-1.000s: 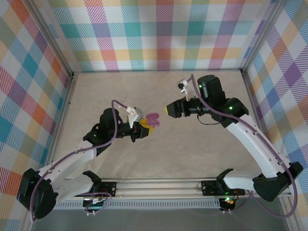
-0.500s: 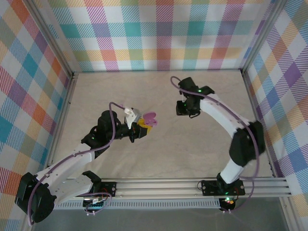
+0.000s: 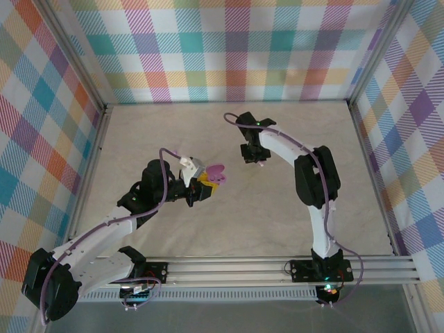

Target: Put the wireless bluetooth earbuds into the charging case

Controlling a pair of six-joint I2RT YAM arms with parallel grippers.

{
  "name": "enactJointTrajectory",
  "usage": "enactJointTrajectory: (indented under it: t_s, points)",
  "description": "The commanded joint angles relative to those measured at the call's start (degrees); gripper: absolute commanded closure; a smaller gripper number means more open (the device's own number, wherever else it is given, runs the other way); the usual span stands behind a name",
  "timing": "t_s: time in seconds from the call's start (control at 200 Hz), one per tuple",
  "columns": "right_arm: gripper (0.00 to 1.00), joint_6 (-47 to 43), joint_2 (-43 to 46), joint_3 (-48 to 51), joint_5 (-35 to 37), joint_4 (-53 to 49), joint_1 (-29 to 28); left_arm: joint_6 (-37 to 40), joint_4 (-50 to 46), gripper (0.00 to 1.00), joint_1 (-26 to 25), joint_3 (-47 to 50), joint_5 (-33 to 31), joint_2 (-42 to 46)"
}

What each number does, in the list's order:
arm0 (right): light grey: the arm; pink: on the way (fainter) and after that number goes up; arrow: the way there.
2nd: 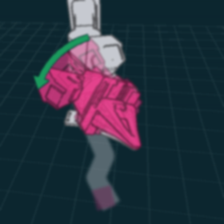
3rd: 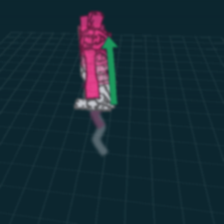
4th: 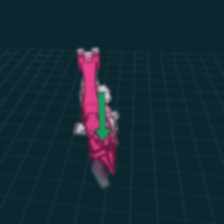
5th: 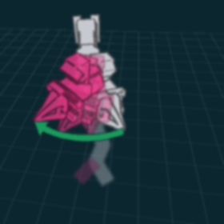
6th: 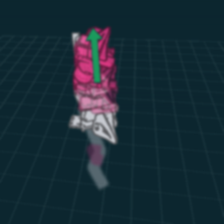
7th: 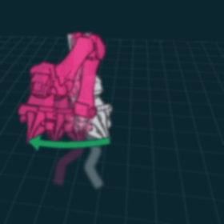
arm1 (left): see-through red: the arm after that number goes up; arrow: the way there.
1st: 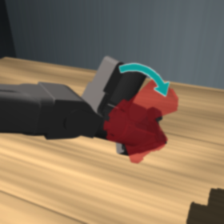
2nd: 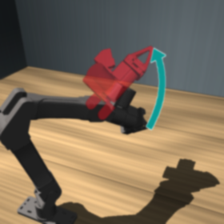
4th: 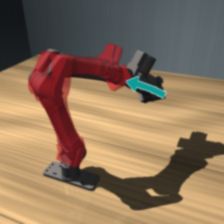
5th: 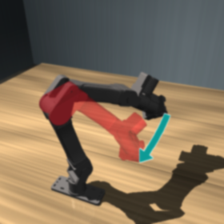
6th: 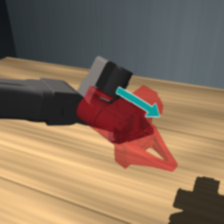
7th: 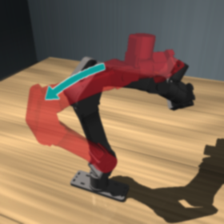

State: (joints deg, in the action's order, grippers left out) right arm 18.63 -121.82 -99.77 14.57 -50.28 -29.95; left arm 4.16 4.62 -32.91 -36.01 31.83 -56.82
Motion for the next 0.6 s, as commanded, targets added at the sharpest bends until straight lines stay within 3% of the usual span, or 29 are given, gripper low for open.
enactJointTrajectory:
  t_s: [0.0, 0.6]
  points:
    - [0.68, 0.1, -1.6, -2.2, 1.6, -2.3, 0.5, 1.0, 1.3, 1.0, 0.5, 0.9, 0.2, 0.1]
    - [0.67, 0.8, -5.7, -3.5, 0.8, -2.5, 3.8, 1.5, 0.8, 1.0, 0.5, 0.0, 0.2, -1.0]
